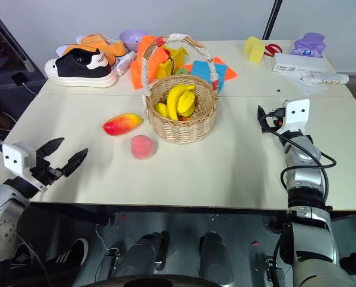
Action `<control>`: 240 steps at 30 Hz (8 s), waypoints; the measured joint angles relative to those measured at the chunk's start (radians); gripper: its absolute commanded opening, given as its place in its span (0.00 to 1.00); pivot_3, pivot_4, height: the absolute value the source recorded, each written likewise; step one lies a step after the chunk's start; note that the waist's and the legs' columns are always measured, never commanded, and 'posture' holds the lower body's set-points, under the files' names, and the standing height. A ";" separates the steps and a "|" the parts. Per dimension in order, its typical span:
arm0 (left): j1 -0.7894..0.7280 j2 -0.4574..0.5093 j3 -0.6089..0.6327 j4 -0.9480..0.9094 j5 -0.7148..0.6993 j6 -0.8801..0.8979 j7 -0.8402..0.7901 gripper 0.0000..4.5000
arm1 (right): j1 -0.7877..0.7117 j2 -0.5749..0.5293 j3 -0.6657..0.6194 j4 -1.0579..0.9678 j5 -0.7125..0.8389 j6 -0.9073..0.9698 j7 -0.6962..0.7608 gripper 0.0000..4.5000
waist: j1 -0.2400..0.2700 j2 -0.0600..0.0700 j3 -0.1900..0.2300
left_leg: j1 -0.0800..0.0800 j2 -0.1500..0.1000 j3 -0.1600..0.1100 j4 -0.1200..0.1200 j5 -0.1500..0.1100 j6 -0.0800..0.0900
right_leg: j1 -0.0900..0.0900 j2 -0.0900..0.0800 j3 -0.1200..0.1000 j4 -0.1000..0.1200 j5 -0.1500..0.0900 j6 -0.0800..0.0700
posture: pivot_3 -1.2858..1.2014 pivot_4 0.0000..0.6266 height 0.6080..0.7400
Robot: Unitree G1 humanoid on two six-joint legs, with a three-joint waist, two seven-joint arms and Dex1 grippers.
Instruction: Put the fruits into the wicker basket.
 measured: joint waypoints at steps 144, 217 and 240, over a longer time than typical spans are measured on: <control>-0.327 -0.118 -0.132 -0.281 -0.026 0.563 0.215 0.99 | 0.453 -0.059 0.208 -0.902 0.294 0.207 0.579 1.00 | 0.020 -0.002 0.000 | 0.000 -0.001 -0.001 0.004 0.000 0.000 | 0.003 -0.001 -0.001 -0.001 0.001 0.004 | 0.52 0.24 1.00; -0.958 -0.359 -0.426 0.309 0.054 0.441 0.141 0.48 | 0.314 0.089 0.175 -0.773 0.146 0.053 0.316 1.00 | 0.013 -0.006 0.000 | 0.000 -0.003 -0.001 0.002 0.001 -0.001 | 0.000 -0.001 -0.002 0.002 0.002 0.005 | 0.52 0.24 1.00; -0.677 -0.176 -0.417 -0.018 0.020 0.418 0.081 0.99 | 0.344 0.084 0.175 -0.834 0.148 0.133 0.266 1.00 | 0.002 -0.005 0.000 | 0.000 -0.002 -0.002 0.002 0.001 -0.001 | 0.001 -0.001 -0.001 0.002 0.002 0.005 | 0.52 0.24 1.00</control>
